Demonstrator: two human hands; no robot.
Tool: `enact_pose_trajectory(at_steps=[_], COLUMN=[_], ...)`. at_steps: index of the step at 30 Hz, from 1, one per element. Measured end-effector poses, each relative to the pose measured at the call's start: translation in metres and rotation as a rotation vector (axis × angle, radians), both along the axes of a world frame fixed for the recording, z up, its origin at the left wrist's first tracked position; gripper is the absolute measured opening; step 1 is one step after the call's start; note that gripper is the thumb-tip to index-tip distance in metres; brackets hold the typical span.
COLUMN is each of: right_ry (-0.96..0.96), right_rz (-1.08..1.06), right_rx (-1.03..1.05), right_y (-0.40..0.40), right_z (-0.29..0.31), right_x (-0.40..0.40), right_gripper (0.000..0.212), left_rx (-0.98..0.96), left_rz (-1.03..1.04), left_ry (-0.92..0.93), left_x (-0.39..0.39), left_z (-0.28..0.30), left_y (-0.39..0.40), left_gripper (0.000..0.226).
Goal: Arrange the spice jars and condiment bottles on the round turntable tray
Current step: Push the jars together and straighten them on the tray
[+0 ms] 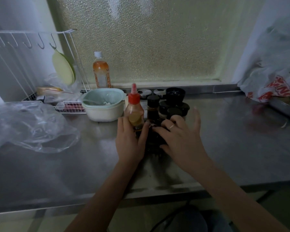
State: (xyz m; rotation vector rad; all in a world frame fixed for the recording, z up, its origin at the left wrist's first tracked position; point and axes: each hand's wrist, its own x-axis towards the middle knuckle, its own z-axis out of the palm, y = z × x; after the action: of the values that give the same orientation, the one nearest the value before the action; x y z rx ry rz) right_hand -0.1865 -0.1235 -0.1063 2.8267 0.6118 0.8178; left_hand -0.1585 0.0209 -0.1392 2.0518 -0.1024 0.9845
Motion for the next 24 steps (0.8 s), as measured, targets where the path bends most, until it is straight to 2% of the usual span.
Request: enact_pose_trajectory(at_steps=[3, 5, 11, 17, 19, 21, 23, 24], right_ry=[-0.049, -0.018, 0.265, 0.275, 0.176, 0.027, -0.028, -0.037], right_rz=[0.057, 0.070, 0.050, 0.078, 0.079, 0.107, 0.116, 0.102], right_rx=[0.008, 0.046, 0.140, 0.216, 0.406, 0.758, 1.116, 1.229], right_y=[0.006, 0.011, 0.020, 0.020, 0.004, -0.021, -0.040, -0.043], right_z=[0.017, 0.031, 0.059, 0.057, 0.055, 0.051, 0.040, 0.033], right_x=[0.009, 0.020, 0.075, 0.085, 0.074, 0.055, 0.032, 0.020], right_gripper=[0.044, 0.037, 0.045, 0.061, 0.053, 0.034, 0.013, 0.007], left_rx=[0.064, 0.083, 0.083, 0.130, 0.135, 0.125, 0.074, 0.042], left_rz=[-0.020, -0.019, 0.020, 0.036, 0.046, 0.051, 0.054, 0.050], left_ry=[0.054, 0.050, 0.049, 0.043, 0.040, 0.030, 0.027, 0.023], left_x=[-0.003, -0.004, -0.006, -0.005, -0.004, -0.004, -0.004, -0.004], left_z=[-0.001, -0.002, -0.002, -0.002, -0.003, -0.003, -0.003, -0.003], left_y=[0.002, 0.003, 0.004, 0.003, 0.004, 0.005, 0.005, 0.005], left_gripper=[0.064, 0.067, 0.069, 0.077, 0.077, 0.073, 0.065, 0.061])
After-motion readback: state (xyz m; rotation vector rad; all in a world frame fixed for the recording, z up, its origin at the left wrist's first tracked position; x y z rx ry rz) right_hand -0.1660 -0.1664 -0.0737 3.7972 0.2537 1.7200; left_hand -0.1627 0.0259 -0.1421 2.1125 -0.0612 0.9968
